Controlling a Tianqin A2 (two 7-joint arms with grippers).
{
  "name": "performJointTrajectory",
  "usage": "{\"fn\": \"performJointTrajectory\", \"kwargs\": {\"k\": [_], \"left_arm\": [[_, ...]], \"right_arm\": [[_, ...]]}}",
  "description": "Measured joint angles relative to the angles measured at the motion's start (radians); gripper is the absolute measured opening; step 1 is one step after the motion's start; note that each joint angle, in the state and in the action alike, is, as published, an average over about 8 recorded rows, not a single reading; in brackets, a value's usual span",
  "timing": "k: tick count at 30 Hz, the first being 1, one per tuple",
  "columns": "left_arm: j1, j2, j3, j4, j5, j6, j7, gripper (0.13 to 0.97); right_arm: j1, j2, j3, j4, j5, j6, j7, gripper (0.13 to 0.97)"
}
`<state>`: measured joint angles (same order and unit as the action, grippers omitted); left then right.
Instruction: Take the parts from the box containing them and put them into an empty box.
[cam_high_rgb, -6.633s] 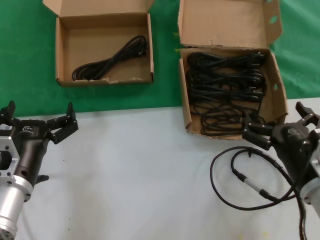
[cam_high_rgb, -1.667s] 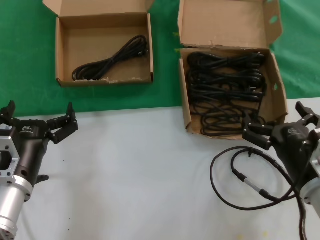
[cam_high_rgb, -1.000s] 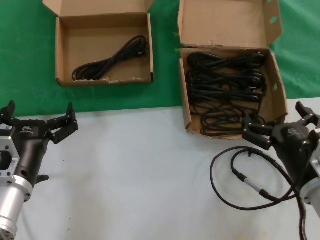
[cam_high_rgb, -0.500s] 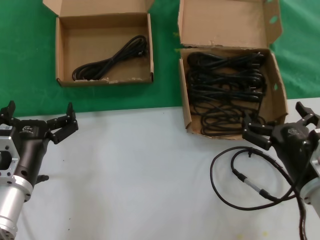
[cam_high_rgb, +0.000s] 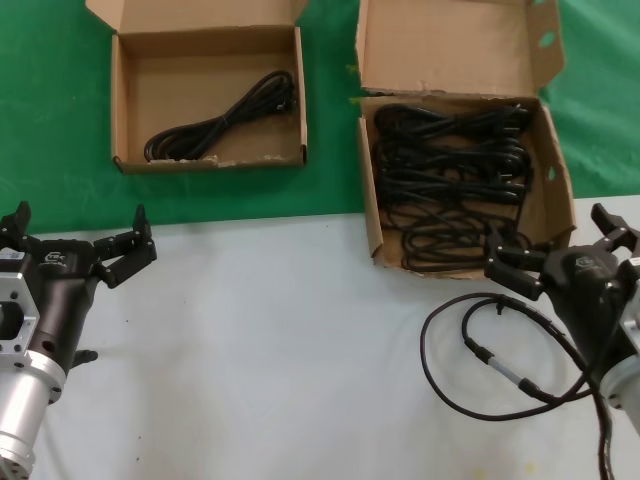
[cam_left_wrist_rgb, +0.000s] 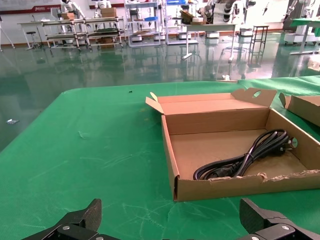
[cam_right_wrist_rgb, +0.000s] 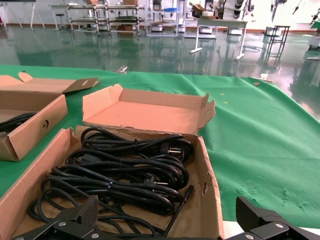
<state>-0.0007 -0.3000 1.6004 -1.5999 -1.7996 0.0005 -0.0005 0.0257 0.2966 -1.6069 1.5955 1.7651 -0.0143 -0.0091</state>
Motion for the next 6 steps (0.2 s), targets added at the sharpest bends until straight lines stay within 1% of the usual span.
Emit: {"fn": "performJointTrajectory", "kwargs": {"k": [6], "left_arm": [[0.000, 0.000, 0.000, 0.000, 0.000, 0.000, 0.000, 0.966]], "right_arm": [[0.000, 0.000, 0.000, 0.000, 0.000, 0.000, 0.000, 0.966]]}}
